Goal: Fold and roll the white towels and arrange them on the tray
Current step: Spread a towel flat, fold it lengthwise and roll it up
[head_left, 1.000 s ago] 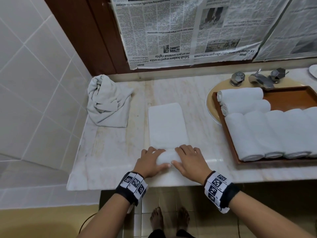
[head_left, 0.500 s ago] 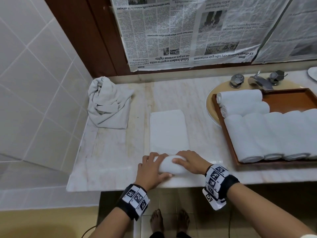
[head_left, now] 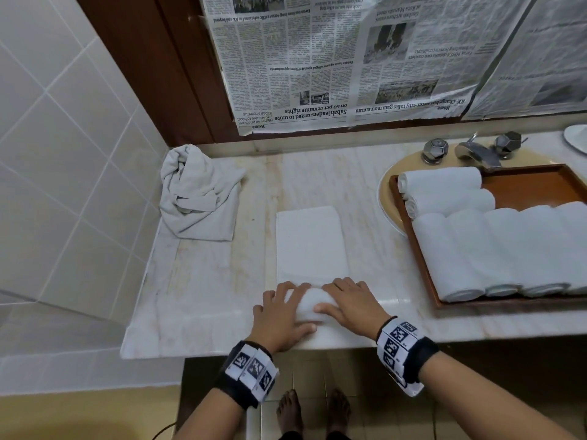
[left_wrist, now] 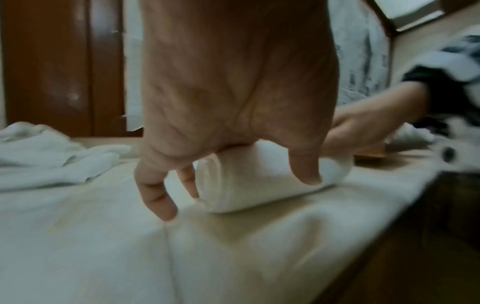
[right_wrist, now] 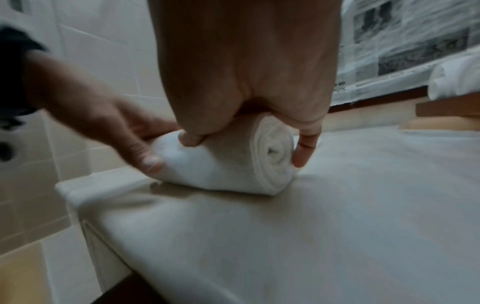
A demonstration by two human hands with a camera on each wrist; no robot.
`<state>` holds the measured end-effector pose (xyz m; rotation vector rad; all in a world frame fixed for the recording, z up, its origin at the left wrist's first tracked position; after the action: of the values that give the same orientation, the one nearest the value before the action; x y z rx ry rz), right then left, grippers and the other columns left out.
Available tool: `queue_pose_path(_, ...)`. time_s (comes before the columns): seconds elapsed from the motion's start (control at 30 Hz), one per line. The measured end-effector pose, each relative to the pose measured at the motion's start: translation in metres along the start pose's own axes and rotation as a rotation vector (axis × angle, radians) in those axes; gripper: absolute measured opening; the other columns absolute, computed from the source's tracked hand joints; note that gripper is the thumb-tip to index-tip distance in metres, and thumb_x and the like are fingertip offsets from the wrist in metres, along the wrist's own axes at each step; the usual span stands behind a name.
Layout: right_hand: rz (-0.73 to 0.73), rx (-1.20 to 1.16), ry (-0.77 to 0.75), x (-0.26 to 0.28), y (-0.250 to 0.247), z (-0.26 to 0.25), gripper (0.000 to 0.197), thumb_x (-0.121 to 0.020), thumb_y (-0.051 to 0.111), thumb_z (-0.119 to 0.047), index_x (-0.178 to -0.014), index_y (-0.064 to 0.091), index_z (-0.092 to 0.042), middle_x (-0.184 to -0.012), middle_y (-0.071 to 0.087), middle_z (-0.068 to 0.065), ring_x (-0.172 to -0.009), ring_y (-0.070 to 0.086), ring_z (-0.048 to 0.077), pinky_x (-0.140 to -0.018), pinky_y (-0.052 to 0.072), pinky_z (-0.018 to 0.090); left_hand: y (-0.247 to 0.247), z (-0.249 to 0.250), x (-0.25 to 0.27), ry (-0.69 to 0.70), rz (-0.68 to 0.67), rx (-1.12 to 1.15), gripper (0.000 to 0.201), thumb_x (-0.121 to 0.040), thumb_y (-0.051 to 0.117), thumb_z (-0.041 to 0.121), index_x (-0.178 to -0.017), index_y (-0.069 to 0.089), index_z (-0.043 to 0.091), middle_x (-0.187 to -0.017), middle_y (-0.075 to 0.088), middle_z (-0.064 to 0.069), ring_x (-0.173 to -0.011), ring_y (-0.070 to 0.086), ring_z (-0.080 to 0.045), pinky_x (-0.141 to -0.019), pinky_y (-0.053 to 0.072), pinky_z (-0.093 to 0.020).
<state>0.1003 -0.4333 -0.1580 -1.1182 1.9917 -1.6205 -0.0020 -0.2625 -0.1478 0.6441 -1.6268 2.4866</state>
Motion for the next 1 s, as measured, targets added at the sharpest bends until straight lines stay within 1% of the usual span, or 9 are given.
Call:
queue_pose_path(0.07,-0.060,-0.072,0.027,-0.004,-0.005,0.003,0.110,-0.067,-0.008,-0.088,-0.134,0.052,-0.024,-0.125,0.056,-0.003,-0.117,0.048,0.019,-0.094,0.036,0.039,0.008,0.004,0.008,0.005,0.100,-0.080,0.086,-0.084,0.057,0.066,-0.152,0.008,0.047,-0.157,0.011,0.012,-0.139,0.019,-0.027,-0.109,0.028,-0.046)
queue_pose_path(0.13,-0.122,-0.145,0.057,-0.007,-0.007,0.004,0.090,-0.077,0.012,-0.083,-0.129,0.055,-0.023,-0.123,0.057,-0.002,-0.117,0.047,0.019,-0.095,0.036,0.039,0.011,0.006,0.009,-0.009,0.143,-0.093,0.081,-0.087,0.053,0.067,-0.153,0.010,0.046,-0.158,0.013,0.013,-0.140,0.019,-0.027,-0.110,0.027,-0.045)
queue_pose_path(0.23,-0.151,-0.259,0.100,-0.007,-0.007,0.005,0.057,-0.094,0.034,-0.067,-0.122,0.059,-0.024,-0.121,0.060,-0.002,-0.115,0.050,0.020,-0.095,0.038,0.039,0.006,-0.002,0.000,0.013,0.090,-0.107,0.074,-0.088,0.047,0.072,-0.151,0.019,0.045,-0.154,0.024,0.011,-0.134,0.028,-0.026,-0.104,0.033,-0.045)
queue_pose_path(0.37,0.030,-0.025,0.093,0.005,-0.006,-0.004,0.074,-0.089,0.011,-0.067,-0.128,0.055,-0.022,-0.119,0.059,-0.002,-0.110,0.053,0.022,-0.089,0.041,0.040,-0.013,-0.008,-0.020,0.030,-0.076,-0.038,0.074,-0.086,0.047,0.076,-0.149,0.026,0.043,-0.151,0.032,0.005,-0.130,0.033,-0.026,-0.102,0.033,-0.047)
queue_pose_path(0.5,0.115,0.121,0.061,0.010,0.002,-0.013,0.077,-0.092,0.021,-0.073,-0.118,0.062,-0.014,-0.104,0.065,0.001,-0.091,0.063,0.023,-0.072,0.052,0.039,-0.024,-0.008,-0.031,-0.003,-0.129,-0.005,0.077,-0.085,0.049,0.076,-0.150,0.029,0.041,-0.149,0.035,0.002,-0.131,0.034,-0.029,-0.104,0.030,-0.048)
queue_pose_path(0.67,0.006,0.093,0.000,-0.002,-0.005,-0.001,0.113,-0.069,-0.011,-0.088,-0.136,0.047,-0.018,-0.127,0.055,0.002,-0.114,0.051,0.024,-0.090,0.041,0.041,-0.013,-0.007,-0.023,-0.027,-0.036,0.096,0.067,-0.088,0.050,0.072,-0.146,0.031,0.046,-0.151,0.031,0.008,-0.133,0.028,-0.027,-0.107,0.024,-0.046)
queue_pose_path(0.83,-0.126,-0.134,0.041,-0.010,-0.013,0.008,0.095,-0.073,0.025,-0.087,-0.136,0.048,-0.019,-0.130,0.050,0.001,-0.121,0.044,0.021,-0.098,0.037,0.039,-0.003,-0.003,-0.010,0.005,0.115,0.046,0.058,-0.095,0.039,0.067,-0.148,0.029,0.044,-0.159,0.015,0.016,-0.144,0.012,-0.021,-0.113,0.017,-0.048)
queue_pose_path(0.93,-0.195,-0.267,0.068,-0.010,-0.012,0.012,0.064,-0.086,0.049,-0.071,-0.124,0.055,-0.020,-0.119,0.054,0.000,-0.114,0.047,0.021,-0.097,0.039,0.041,-0.008,-0.004,-0.012,0.037,0.056,0.029,0.057,-0.097,0.037,0.065,-0.148,0.032,0.040,-0.157,0.028,0.014,-0.144,0.022,-0.017,-0.109,0.021,-0.047)
queue_pose_path(1.0,-0.217,-0.327,0.072,-0.010,-0.012,0.012,0.063,-0.079,0.047,-0.078,-0.109,0.058,-0.023,-0.107,0.055,-0.002,-0.105,0.051,0.021,-0.093,0.043,0.043,-0.013,-0.006,-0.016,0.024,-0.006,0.044,0.057,-0.095,0.040,0.067,-0.145,0.036,0.040,-0.150,0.038,0.011,-0.139,0.032,-0.018,-0.106,0.026,-0.046)
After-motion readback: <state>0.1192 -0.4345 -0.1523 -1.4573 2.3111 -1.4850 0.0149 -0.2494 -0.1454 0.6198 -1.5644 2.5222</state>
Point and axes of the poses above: each hand's wrist, its own x-axis away from the middle knuckle, its own y-axis out of the palm, z = x × y, the point moved 1 cm from there along -x, towards the middle knuckle
